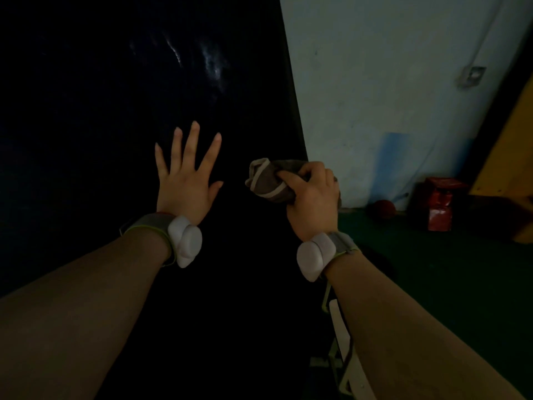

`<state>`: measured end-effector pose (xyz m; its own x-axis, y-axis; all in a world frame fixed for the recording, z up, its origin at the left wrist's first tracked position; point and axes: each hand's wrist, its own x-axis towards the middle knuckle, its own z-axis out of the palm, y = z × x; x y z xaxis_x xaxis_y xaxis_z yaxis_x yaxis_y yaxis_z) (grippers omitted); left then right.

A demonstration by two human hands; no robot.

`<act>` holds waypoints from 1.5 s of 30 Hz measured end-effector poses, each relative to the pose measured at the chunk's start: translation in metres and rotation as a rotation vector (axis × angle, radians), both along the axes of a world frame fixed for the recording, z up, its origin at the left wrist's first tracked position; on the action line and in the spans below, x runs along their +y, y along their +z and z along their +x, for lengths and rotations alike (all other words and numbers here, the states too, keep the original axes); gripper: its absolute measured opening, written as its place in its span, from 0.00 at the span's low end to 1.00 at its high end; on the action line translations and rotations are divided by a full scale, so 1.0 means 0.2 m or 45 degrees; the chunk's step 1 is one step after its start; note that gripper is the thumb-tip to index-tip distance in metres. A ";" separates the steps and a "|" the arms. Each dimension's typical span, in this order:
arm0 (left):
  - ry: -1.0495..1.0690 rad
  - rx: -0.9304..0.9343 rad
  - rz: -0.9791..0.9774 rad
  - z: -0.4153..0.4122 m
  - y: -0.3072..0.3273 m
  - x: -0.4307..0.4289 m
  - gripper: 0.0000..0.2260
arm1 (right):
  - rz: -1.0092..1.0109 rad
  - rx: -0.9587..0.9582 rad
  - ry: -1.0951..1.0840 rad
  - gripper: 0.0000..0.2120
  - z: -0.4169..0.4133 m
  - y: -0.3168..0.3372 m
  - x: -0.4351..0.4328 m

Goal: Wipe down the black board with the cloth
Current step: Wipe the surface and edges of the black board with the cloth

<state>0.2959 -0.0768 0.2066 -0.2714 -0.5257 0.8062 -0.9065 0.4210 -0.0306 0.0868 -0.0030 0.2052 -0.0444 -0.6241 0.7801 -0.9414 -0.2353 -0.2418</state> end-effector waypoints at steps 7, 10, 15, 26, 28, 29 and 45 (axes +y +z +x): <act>0.007 -0.002 0.006 -0.01 -0.01 -0.02 0.38 | 0.174 0.027 0.022 0.19 -0.01 -0.20 0.03; -0.002 0.002 0.006 -0.01 -0.01 -0.02 0.38 | 0.219 0.010 0.031 0.18 -0.02 -0.29 0.04; -0.006 -0.010 0.018 -0.02 -0.03 -0.02 0.37 | 0.340 0.094 0.009 0.18 -0.04 -0.35 0.04; -0.004 -0.128 0.063 0.06 -0.05 -0.02 0.42 | -0.116 -0.124 0.007 0.20 0.04 0.02 0.15; -0.012 -0.128 0.057 0.07 -0.05 -0.01 0.42 | -0.312 -0.078 -0.050 0.20 0.09 0.14 0.14; -0.020 -0.130 0.049 0.07 -0.05 -0.01 0.42 | -0.356 -0.063 -0.072 0.20 0.10 0.18 0.13; -0.019 -0.174 0.007 0.07 -0.07 -0.06 0.42 | 0.166 0.205 0.049 0.15 0.09 -0.33 -0.02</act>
